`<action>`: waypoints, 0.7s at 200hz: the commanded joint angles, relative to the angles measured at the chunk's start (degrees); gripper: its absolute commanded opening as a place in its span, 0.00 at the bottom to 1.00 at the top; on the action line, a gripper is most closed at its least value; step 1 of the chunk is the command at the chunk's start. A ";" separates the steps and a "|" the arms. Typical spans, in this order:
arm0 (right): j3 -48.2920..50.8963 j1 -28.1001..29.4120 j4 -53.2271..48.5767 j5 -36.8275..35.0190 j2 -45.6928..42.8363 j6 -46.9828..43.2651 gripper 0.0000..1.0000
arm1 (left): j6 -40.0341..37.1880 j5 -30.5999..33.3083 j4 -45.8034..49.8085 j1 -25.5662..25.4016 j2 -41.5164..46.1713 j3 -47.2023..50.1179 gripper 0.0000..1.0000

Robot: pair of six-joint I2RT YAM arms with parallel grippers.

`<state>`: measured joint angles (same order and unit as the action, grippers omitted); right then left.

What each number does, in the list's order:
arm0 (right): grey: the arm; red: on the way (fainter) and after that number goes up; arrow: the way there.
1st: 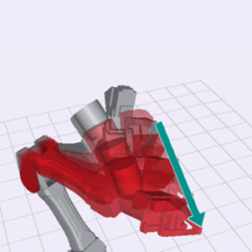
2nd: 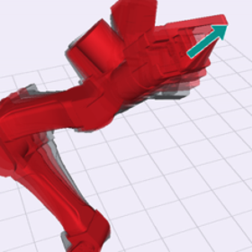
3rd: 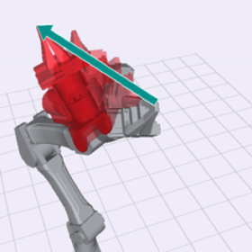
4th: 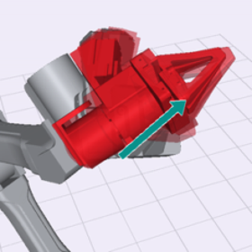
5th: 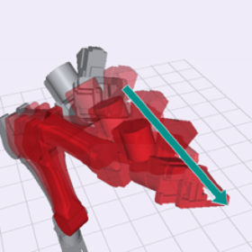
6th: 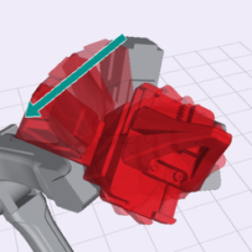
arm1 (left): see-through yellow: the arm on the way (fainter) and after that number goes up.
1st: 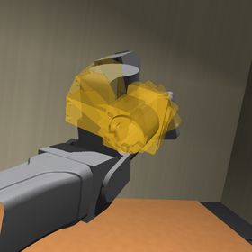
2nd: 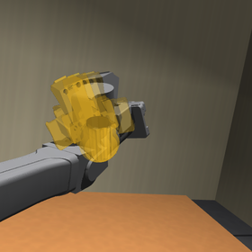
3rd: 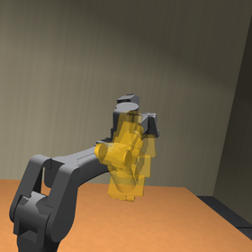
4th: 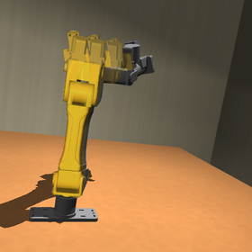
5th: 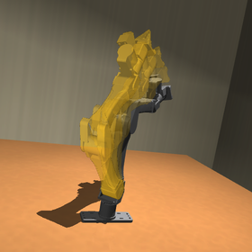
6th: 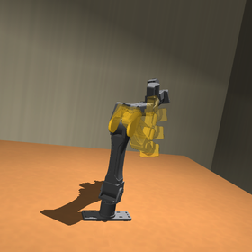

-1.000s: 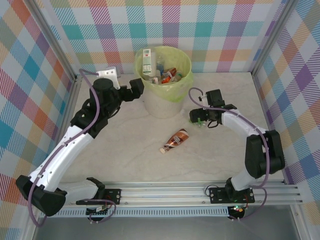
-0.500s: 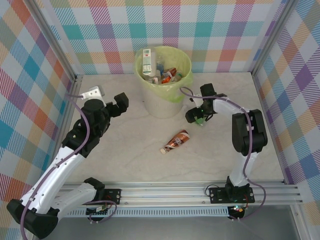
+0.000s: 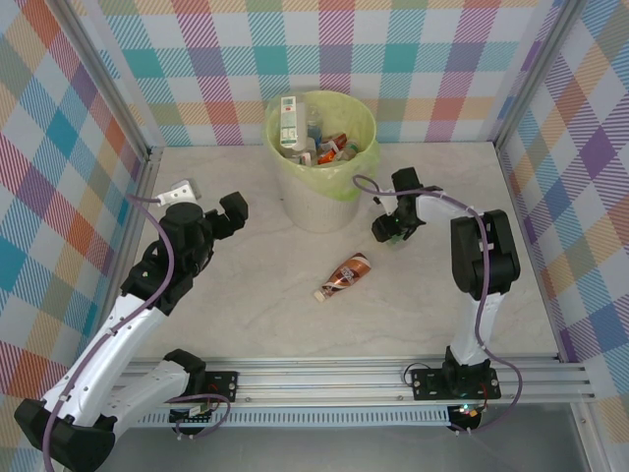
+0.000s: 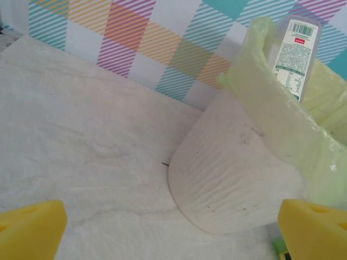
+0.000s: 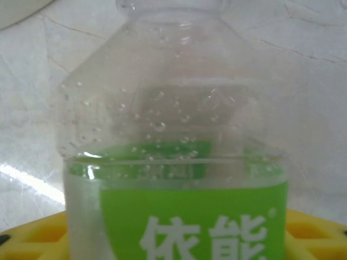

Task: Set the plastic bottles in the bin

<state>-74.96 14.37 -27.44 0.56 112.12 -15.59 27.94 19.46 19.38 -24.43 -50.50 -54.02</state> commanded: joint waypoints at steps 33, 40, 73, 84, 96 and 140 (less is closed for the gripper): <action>5.98 0.30 4.45 -1.91 -10.43 5.59 0.53 | 0.92 -1.71 -0.49 2.14 0.06 1.66 1.00; 6.52 0.33 4.83 -2.20 -11.63 6.14 0.53 | 0.97 -1.94 -0.79 2.27 0.06 2.02 1.00; 8.71 0.31 6.07 -5.37 -17.78 9.41 0.53 | 0.62 -2.94 -0.96 2.54 -0.04 2.51 1.00; 9.48 0.31 6.55 -6.49 -20.18 11.99 0.53 | 0.41 -3.04 -0.67 2.63 0.05 2.51 1.00; 10.28 0.31 7.18 -7.82 -22.69 13.47 0.53 | 0.18 -2.93 -0.40 2.80 0.10 2.67 1.00; 12.47 0.30 10.96 -11.81 -31.36 19.30 0.51 | 0.08 -2.69 -1.37 3.31 0.27 4.03 1.00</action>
<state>-63.44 14.39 -20.21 -8.19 85.34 -1.72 28.53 17.04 19.33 -22.22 -50.54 -51.42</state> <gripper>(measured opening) 0.522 0.997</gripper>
